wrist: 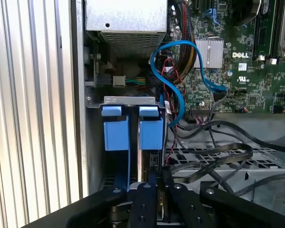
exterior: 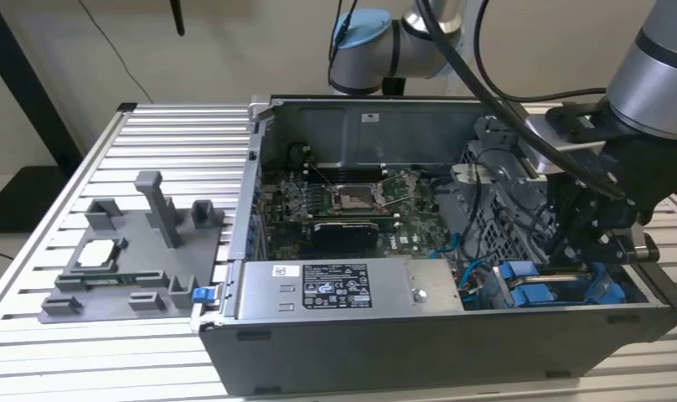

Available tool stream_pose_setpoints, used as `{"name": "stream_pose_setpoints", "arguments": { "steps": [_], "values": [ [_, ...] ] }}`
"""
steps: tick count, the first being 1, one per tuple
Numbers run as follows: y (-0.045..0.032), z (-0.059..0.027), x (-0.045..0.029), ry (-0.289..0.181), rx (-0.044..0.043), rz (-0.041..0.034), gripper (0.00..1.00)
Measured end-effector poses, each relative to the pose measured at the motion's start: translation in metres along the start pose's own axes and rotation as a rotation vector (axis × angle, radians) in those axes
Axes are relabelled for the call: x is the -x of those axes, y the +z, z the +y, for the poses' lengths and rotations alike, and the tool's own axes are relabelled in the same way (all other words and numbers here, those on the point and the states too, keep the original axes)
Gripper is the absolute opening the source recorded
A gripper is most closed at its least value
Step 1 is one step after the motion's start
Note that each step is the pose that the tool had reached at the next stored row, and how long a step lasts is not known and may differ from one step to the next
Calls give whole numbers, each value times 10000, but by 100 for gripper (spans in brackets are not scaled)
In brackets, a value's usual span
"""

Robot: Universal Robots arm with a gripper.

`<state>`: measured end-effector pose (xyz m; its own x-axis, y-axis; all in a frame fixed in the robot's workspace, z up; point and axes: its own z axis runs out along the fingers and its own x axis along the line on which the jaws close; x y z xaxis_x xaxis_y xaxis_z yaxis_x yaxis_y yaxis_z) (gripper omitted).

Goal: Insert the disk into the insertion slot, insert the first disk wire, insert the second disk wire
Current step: 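Insert the second disk wire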

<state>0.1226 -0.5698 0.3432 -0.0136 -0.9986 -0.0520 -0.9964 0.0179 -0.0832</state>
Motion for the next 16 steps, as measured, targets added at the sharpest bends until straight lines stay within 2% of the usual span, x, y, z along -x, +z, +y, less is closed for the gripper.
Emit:
{"name": "stream_pose_setpoints", "arguments": {
  "steps": [7,11,13,14,16],
  "values": [
    [54,5,-1,-1,-9,13,0],
    [49,8,-1,-2,-10,11,0],
    [9,9,1,-2,-9,12,0],
    [-18,9,2,0,-9,10,100],
    [-103,2,7,-2,-10,11,100]
  ]
}}
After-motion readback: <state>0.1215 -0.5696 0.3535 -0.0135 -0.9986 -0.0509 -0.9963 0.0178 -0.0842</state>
